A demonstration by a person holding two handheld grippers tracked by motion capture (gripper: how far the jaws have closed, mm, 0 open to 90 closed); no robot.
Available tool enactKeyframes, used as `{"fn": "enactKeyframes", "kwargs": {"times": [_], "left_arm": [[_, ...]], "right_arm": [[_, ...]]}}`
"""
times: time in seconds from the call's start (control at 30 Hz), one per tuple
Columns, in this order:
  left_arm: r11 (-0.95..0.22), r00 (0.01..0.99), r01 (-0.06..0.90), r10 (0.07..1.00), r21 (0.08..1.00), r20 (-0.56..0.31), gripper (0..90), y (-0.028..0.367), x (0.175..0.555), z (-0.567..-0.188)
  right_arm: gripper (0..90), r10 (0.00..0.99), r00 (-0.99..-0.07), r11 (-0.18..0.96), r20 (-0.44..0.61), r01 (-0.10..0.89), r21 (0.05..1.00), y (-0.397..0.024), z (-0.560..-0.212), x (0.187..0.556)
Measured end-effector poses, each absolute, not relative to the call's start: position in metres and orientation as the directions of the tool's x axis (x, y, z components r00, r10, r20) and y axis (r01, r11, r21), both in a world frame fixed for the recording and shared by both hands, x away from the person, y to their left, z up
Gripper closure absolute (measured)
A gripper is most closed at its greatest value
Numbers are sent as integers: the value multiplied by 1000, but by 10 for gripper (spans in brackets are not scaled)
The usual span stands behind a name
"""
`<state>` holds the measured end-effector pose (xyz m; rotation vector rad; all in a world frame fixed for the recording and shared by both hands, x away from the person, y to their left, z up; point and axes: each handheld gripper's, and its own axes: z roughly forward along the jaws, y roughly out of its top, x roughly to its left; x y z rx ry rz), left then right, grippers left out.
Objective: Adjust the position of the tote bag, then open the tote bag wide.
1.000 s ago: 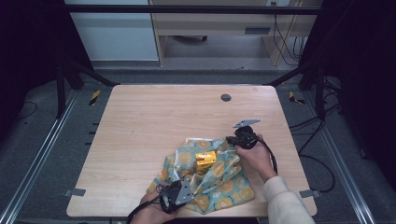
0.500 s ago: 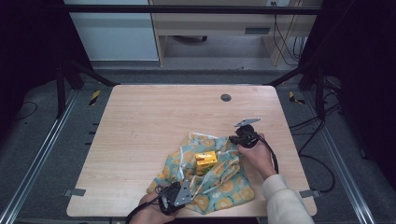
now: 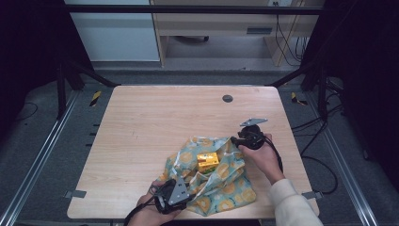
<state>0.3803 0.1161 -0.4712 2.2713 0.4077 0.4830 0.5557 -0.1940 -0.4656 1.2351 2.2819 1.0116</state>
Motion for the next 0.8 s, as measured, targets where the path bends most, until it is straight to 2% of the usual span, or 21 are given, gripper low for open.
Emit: {"fn": "enactKeyframes", "kwargs": {"times": [0.1,0.17,0.27,0.4,0.53,0.8], "left_arm": [[-611,863,145,463,778,203,490,123,381,-463],[-573,857,141,479,808,191,460,126,381,-460],[-538,850,140,496,831,178,408,129,381,-454],[-516,844,135,507,846,175,391,133,380,-447],[-490,843,138,514,861,157,394,138,380,-440],[-470,834,161,535,868,135,406,144,383,-437]], "right_arm": [[429,833,-554,349,10,539,766,-197,-448,545],[387,832,-554,340,5,517,786,-199,-437,538],[354,826,-564,328,4,486,810,-200,-422,527],[353,809,-588,328,2,455,828,-199,-407,511],[403,780,-625,331,17,436,837,-197,-397,498],[438,733,-679,358,22,413,837,-189,-393,478]]}}
